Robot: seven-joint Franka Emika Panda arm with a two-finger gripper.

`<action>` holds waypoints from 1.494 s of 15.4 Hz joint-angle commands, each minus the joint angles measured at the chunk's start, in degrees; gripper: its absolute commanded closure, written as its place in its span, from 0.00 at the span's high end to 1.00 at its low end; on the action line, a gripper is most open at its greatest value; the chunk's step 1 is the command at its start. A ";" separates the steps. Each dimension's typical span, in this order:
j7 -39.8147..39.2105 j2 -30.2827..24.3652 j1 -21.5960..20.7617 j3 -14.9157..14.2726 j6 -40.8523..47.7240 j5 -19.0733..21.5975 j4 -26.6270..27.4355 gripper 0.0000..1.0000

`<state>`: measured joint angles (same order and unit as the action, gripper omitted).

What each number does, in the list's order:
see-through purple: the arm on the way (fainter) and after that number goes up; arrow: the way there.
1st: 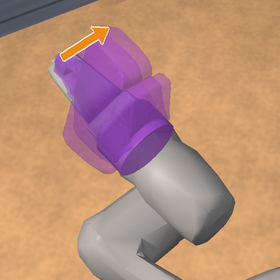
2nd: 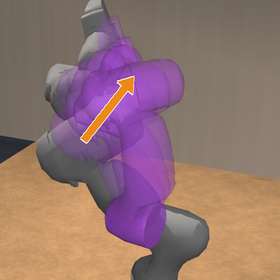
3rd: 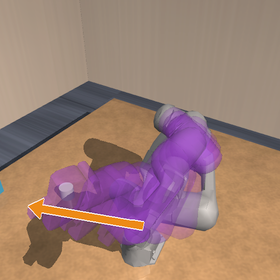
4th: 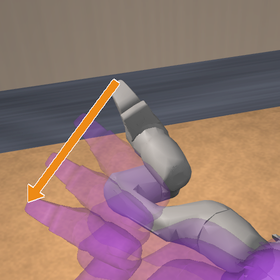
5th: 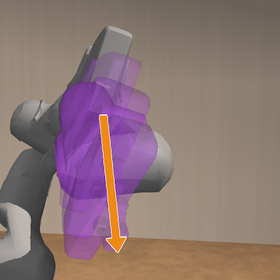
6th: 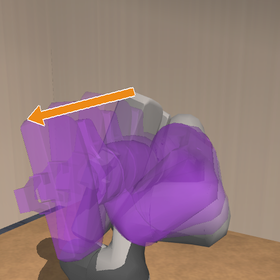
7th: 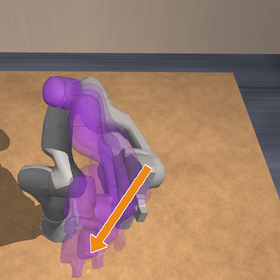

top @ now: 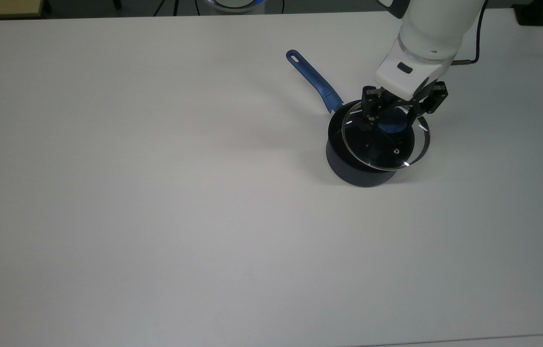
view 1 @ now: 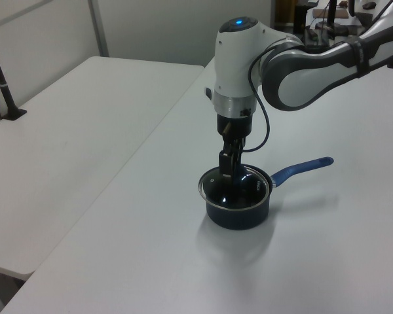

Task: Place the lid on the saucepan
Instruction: 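Lower the lid onto the saucepan rim and open the gripper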

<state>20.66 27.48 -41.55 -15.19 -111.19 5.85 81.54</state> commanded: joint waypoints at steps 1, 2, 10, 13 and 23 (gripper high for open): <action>0.35 0.21 0.33 -0.02 -0.52 1.00 -1.30 0.53; 0.26 0.21 0.42 -0.02 -0.52 1.00 -1.21 0.53; -1.41 0.12 1.30 -0.10 0.01 0.65 -0.77 0.53; -2.90 0.03 1.47 -0.19 0.36 0.47 -0.07 0.53; -6.24 -0.76 2.09 -0.19 4.05 0.30 0.99 0.53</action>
<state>15.99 27.84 -39.62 -15.23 -108.77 5.85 81.58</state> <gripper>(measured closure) 0.330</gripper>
